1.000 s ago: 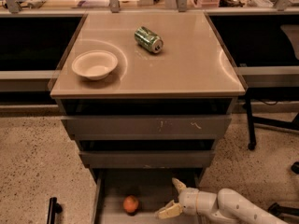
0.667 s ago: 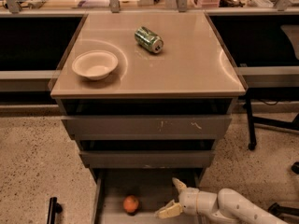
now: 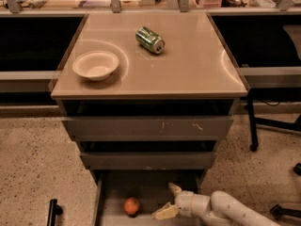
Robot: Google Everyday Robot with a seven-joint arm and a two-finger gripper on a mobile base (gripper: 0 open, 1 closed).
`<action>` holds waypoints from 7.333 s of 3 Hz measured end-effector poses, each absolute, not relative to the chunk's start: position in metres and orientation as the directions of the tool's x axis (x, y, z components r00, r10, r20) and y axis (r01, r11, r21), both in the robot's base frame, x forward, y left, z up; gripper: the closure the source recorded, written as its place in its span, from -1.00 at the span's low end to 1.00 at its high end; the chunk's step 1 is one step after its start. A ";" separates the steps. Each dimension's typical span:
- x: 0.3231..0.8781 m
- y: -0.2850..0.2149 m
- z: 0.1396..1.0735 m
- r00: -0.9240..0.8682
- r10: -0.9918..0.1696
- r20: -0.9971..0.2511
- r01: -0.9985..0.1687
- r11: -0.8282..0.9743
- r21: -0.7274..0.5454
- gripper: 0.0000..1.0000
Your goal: Pick orange from bottom drawer and place on counter
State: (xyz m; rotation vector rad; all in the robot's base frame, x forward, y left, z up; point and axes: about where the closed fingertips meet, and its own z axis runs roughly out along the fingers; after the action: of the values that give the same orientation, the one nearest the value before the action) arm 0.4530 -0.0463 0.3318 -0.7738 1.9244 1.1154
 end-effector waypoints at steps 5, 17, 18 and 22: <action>0.490 0.003 0.236 -0.556 -0.079 -0.828 -0.785 0.378 0.491 -1.00; 0.492 0.113 0.143 -0.486 -0.180 -0.855 -0.837 0.377 0.397 -0.16; 0.492 0.113 0.143 -0.486 -0.180 -0.855 -0.837 0.377 0.397 0.30; 0.495 0.059 0.226 -0.451 -0.109 -0.886 -0.854 0.340 0.393 1.00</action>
Offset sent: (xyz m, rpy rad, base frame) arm 0.0456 0.0326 -0.0909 0.1225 0.0708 0.0493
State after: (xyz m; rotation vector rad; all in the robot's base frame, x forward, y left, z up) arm 0.4953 0.0587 0.2262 -0.8538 1.8050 1.1761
